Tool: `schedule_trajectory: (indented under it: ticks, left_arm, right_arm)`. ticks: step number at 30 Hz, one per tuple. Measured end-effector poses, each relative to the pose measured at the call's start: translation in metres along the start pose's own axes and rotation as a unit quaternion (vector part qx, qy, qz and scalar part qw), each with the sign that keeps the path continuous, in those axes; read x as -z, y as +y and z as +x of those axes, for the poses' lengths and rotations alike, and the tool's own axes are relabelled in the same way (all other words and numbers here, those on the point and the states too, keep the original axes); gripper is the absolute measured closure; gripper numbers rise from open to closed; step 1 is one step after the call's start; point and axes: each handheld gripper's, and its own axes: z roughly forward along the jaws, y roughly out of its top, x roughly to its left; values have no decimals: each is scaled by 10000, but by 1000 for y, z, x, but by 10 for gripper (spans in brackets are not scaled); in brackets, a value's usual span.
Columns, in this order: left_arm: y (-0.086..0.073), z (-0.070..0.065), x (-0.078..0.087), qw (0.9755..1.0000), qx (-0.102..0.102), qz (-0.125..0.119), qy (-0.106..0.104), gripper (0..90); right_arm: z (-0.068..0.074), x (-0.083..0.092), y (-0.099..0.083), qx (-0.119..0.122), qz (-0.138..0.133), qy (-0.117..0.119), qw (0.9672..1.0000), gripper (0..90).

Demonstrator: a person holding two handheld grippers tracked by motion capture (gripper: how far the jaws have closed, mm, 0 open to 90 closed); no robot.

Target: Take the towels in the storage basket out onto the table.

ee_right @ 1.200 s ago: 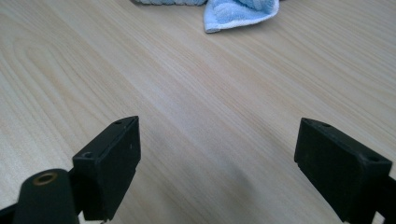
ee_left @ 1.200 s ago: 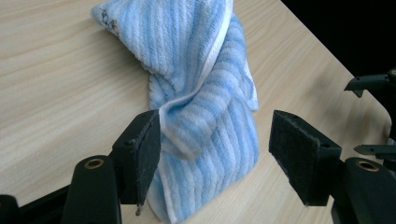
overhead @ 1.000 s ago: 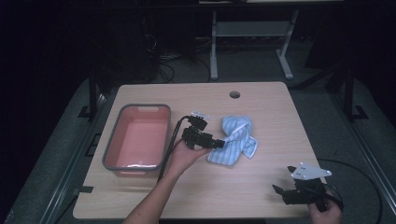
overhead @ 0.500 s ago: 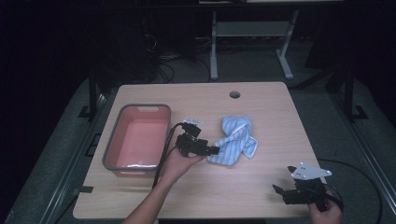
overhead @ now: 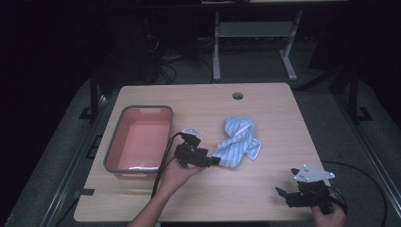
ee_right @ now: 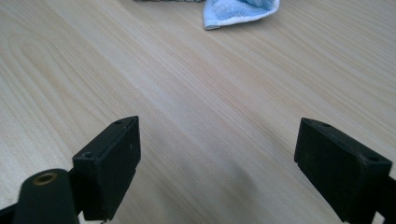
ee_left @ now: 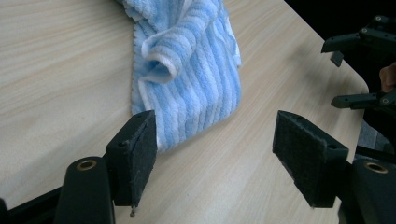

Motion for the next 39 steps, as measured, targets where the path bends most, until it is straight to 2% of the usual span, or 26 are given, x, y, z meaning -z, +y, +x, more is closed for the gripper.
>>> schedule_trajectory:
  ticks: [12,19,39]
  left_arm:
    - [-11,-8,-1,9999,-67,47,-81,260]
    - [-19,-10,1,9999,-63,-16,-113,253]
    - [-45,-14,8,9998,-143,-32,-110,247]
  right_arm:
    - [0,0,-1,-17,-12,-7,10000,139]
    - [-1,0,-1,-2,5,-5,10000,139]
    - [0,0,-2,-15,9,-8,10000,139]
